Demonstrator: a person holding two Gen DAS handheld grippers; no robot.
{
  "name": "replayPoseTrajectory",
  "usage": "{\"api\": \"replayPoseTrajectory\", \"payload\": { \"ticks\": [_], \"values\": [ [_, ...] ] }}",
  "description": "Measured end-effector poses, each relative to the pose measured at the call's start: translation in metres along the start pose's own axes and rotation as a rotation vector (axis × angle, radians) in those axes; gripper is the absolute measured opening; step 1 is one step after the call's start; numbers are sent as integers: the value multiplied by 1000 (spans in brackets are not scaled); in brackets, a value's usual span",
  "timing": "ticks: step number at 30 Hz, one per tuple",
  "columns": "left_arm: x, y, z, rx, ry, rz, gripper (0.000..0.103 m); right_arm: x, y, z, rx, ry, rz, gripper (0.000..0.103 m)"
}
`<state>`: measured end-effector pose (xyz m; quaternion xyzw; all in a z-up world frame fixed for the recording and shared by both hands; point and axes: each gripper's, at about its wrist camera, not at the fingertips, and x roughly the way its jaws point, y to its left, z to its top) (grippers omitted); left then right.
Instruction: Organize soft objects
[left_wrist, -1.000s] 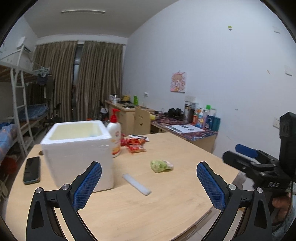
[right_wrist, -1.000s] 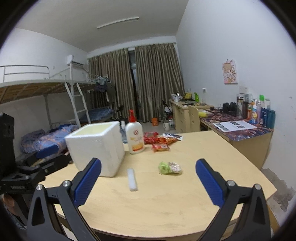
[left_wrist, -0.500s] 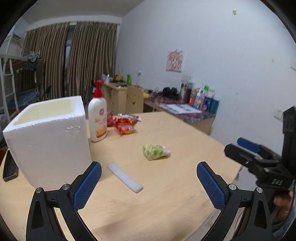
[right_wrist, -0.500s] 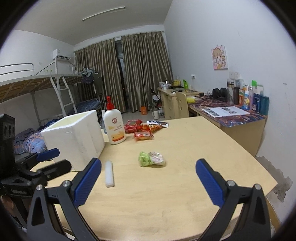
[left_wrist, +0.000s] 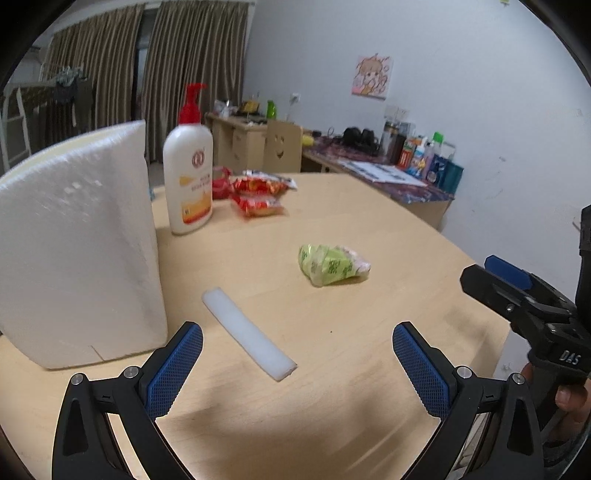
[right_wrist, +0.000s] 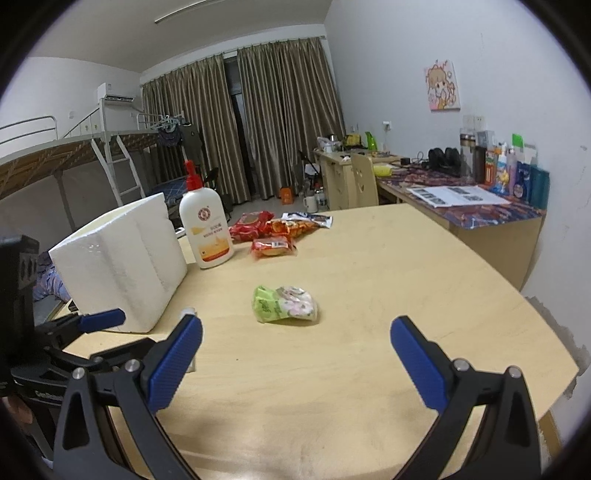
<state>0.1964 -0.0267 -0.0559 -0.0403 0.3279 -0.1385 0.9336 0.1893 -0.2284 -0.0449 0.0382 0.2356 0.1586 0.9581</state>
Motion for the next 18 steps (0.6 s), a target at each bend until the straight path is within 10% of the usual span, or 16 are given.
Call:
{"api": "replayPoseTrajectory", "payload": {
  "ticks": [10,18],
  "values": [
    [40,6,1,-80,82,110,97,22,-14,4,21,30,41,103],
    [64,9,-3,-124,159,201,66,40,-20,7,13,64,86,103]
  ]
}}
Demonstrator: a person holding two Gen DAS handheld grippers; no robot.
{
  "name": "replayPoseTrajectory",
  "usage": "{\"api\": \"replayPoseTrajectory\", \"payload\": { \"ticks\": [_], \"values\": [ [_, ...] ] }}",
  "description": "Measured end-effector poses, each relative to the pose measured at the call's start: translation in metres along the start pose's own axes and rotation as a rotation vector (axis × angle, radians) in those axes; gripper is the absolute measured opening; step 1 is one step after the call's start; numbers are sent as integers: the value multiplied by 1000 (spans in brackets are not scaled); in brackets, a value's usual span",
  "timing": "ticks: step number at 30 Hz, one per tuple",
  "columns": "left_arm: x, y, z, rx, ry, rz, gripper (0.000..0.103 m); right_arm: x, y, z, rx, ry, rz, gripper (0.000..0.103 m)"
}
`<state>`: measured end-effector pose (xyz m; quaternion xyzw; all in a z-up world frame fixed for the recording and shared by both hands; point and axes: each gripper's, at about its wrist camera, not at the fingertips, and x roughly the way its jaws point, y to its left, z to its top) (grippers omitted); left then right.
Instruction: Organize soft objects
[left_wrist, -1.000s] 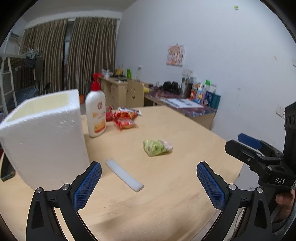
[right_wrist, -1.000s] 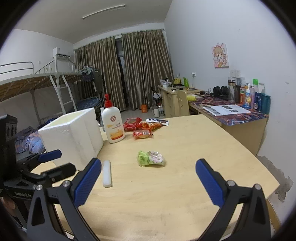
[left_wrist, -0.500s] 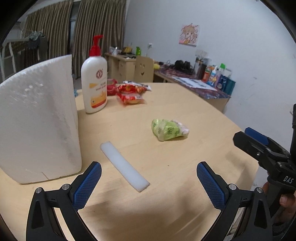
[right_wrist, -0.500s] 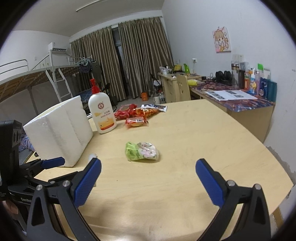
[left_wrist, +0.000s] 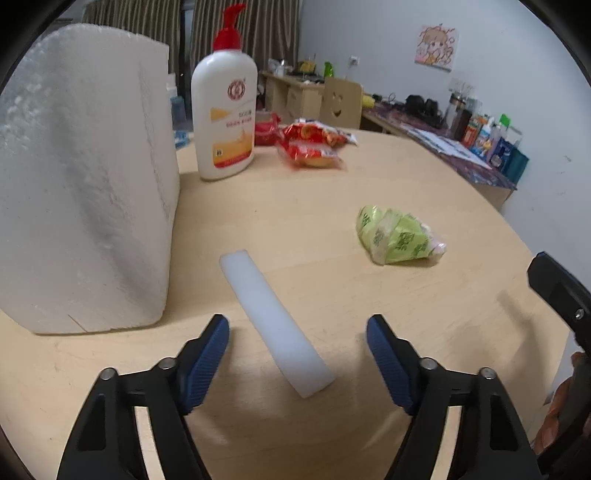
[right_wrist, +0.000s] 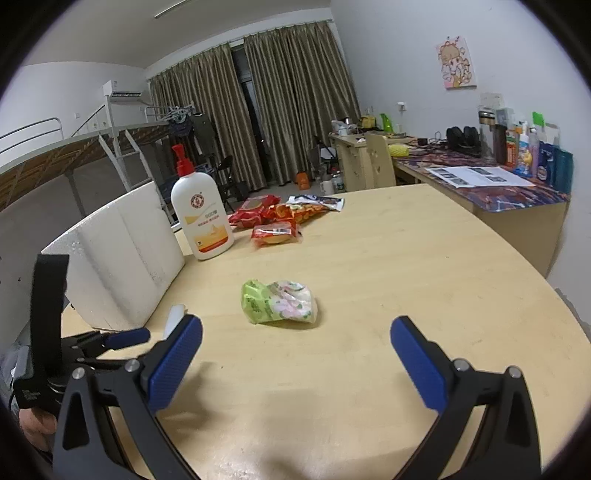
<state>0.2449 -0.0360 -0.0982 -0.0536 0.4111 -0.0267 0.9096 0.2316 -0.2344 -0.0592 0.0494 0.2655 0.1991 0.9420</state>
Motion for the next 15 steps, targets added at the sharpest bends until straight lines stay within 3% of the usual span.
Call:
{"api": "replayPoseTrajectory", "payload": {
  "ticks": [2,4,7,15],
  "values": [
    [4,-1,0,-1,11,12,63,3,-1,2,-10,3,9,103],
    [7,-1,1,-7,15,16,52,6,-1,3,-18,10,16,103],
    [10,-2,1,-8,22,41,49,9,-1,6,-29,11,30,103],
    [10,6,2,-41,17,71,27,22,2,10,-66,50,49,103]
  ]
}}
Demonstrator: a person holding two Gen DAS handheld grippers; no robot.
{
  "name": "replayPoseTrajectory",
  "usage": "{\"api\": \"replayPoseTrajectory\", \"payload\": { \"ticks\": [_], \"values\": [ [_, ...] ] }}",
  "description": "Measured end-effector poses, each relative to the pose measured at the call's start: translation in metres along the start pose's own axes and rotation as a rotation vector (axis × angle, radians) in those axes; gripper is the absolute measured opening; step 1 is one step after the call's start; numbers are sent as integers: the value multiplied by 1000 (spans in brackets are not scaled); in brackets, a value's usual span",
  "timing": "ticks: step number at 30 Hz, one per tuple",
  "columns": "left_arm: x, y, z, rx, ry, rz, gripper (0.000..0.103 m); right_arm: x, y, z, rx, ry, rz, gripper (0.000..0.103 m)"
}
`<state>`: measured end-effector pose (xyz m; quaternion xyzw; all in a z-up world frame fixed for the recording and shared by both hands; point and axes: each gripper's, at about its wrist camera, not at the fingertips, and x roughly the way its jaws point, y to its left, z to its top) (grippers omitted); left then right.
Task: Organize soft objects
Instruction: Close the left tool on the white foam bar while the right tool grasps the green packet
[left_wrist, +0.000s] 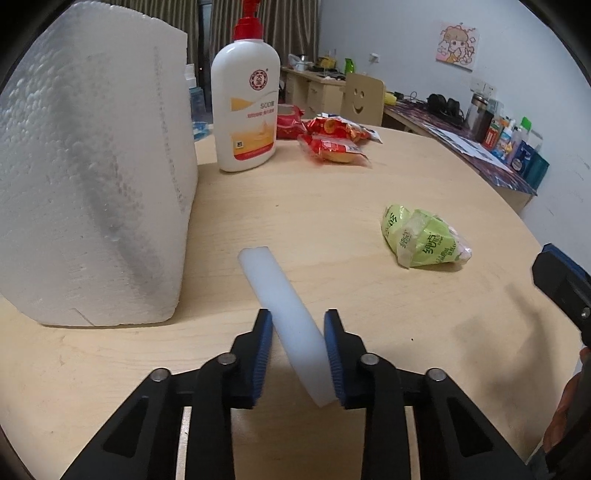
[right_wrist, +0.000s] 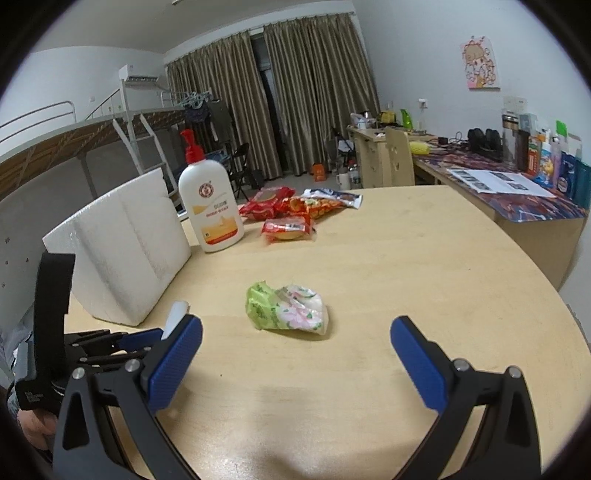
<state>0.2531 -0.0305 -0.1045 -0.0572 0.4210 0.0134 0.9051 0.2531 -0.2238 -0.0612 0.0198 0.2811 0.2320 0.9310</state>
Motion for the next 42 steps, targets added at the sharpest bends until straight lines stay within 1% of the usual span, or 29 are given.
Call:
{"api": "replayPoseTrajectory", "payload": {
  "ticks": [2,4,8,11,15,23,31,37,39,41,42],
  "values": [
    [0,-1,1,7,1,-5,24,6,-1,0,-3,24,2,103],
    [1,-2,1,16,1,-5,19,11,-1,-1,1,49,6,103],
    [-3,1,2,5,-21,-27,11,19,1,-2,-18,77,13,103],
    [-8,0,3,7,-53,-35,10,26,4,0,-29,94,18,103],
    [-11,-1,2,18,-66,-40,9,35,10,4,-38,122,14,103],
    [-16,-1,3,29,-103,-3,9,60,17,12,-61,184,-11,103],
    [-13,2,3,20,-92,-9,9,79,20,11,-82,262,-24,103],
    [-13,1,3,24,-84,-22,9,86,23,13,-97,282,-61,103],
    [-12,2,3,24,-80,-27,9,88,24,14,-105,287,-75,96],
    [-12,1,2,28,-79,-32,9,92,24,13,-100,299,-72,78],
    [-13,1,2,31,-81,-33,9,93,23,13,-95,304,-68,75]
  ]
}}
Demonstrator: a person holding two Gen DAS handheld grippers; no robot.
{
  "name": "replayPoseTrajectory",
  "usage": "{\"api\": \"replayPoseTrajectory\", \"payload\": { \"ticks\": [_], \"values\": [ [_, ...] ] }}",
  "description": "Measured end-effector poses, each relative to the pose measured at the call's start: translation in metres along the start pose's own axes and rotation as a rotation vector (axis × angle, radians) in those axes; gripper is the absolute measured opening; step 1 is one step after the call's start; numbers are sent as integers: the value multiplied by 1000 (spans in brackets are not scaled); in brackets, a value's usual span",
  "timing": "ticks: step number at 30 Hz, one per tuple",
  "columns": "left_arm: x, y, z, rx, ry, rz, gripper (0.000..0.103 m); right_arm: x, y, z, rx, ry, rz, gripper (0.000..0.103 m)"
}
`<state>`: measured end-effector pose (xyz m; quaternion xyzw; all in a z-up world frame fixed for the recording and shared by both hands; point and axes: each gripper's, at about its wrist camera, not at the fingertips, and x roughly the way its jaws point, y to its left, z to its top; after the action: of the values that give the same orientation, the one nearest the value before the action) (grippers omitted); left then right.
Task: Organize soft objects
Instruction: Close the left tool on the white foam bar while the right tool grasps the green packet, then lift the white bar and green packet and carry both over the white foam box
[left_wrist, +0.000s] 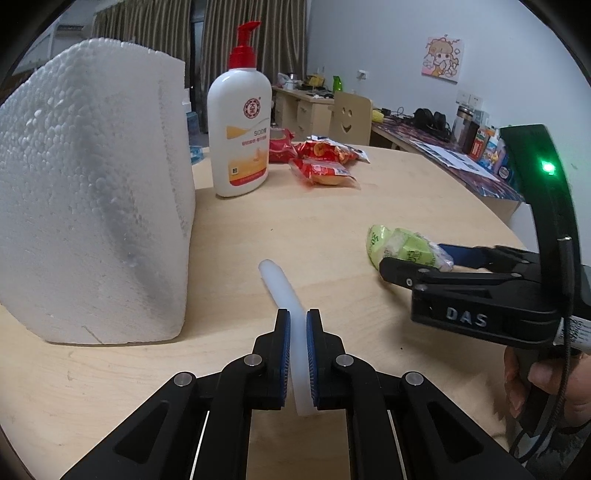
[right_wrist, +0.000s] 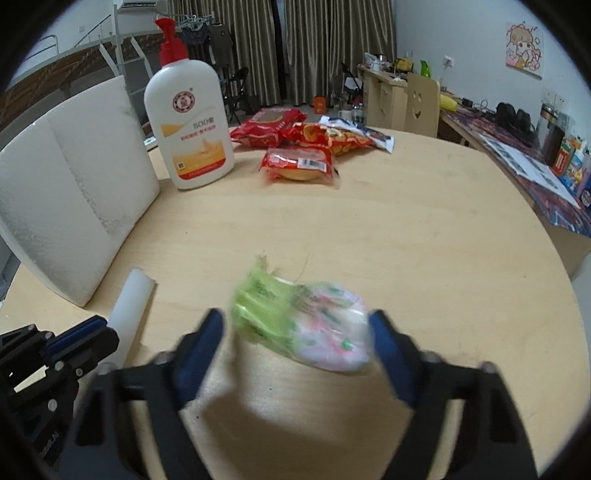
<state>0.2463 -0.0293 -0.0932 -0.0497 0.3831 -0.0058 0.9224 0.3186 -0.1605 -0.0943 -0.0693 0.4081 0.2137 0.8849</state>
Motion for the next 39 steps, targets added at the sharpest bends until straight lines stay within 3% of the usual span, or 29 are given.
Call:
{"api": "replayPoseTrajectory", "payload": {
  "ticks": [8,15,17,39],
  "values": [
    [-2,-1,1,9,-7,-13,9,-7,-6,-2,36,-13,26,58],
    [-20,-1,2,10,-51,-25,9,-34,-3,-8,36,-82,34,50],
    [-26,-2,1,16,-61,-26,9,-39,-3,-10,33,-90,45,43],
    [-116,-18,-14,56,-231,10,9,-133,11,-42,27,-286,89,39]
  ]
}}
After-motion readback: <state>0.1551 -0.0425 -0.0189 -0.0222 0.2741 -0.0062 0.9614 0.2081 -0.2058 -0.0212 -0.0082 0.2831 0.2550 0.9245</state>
